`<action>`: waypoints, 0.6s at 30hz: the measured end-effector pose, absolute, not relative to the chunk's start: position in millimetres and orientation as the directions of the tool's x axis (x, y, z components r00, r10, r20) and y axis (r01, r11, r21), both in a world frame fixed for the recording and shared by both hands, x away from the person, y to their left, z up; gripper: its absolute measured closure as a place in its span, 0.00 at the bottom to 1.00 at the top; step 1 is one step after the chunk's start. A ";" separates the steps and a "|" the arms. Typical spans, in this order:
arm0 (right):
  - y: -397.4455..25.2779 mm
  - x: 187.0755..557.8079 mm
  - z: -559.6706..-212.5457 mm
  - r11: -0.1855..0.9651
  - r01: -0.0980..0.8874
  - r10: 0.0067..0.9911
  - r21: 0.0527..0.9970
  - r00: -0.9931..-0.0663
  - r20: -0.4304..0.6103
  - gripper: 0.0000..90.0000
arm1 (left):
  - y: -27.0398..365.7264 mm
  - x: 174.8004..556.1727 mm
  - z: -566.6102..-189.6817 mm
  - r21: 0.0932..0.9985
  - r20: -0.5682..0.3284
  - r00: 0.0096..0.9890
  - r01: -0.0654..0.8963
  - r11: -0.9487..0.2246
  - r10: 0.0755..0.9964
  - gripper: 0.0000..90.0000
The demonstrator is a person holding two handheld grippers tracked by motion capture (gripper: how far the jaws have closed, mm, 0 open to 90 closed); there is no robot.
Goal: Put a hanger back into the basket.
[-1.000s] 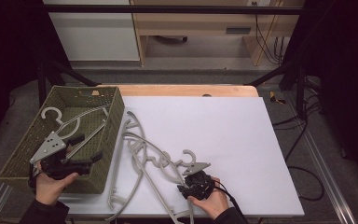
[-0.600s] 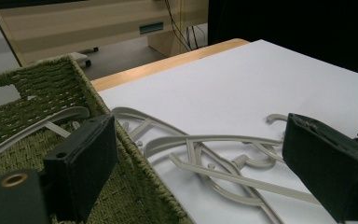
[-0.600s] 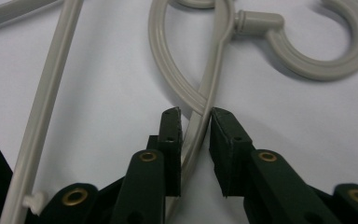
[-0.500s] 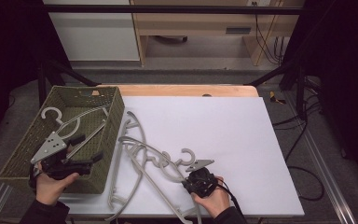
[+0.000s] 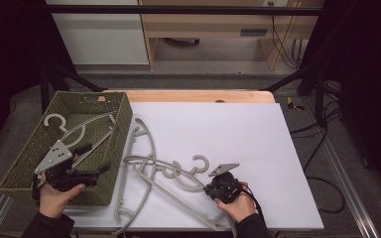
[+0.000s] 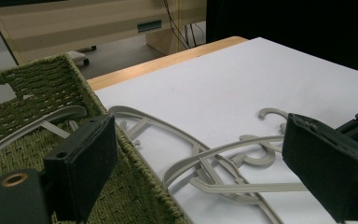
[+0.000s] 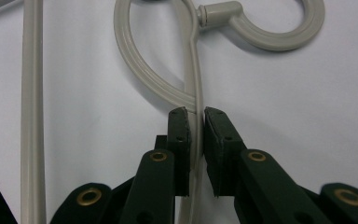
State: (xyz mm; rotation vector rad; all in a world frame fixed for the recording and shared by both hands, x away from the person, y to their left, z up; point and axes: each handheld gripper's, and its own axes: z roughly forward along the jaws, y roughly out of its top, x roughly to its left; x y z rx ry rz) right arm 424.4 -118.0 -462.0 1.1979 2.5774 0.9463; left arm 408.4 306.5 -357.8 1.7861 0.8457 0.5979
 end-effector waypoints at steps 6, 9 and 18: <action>-123.5 424.2 -456.1 0.465 0.648 0.742 0.603 -0.657 0.135 0.79 | 306.9 408.1 -357.5 0.937 0.007 0.630 0.267 -0.225 0.777 0.11; -122.3 423.4 -456.5 0.471 0.664 0.746 0.581 -0.651 0.139 0.76 | 306.6 408.1 -357.7 0.937 0.008 0.630 0.267 -0.227 0.776 0.11; -110.7 421.2 -463.6 0.531 0.643 0.739 0.552 -0.670 0.070 0.81 | 305.4 408.7 -358.4 0.935 0.010 0.633 0.269 -0.232 0.774 0.11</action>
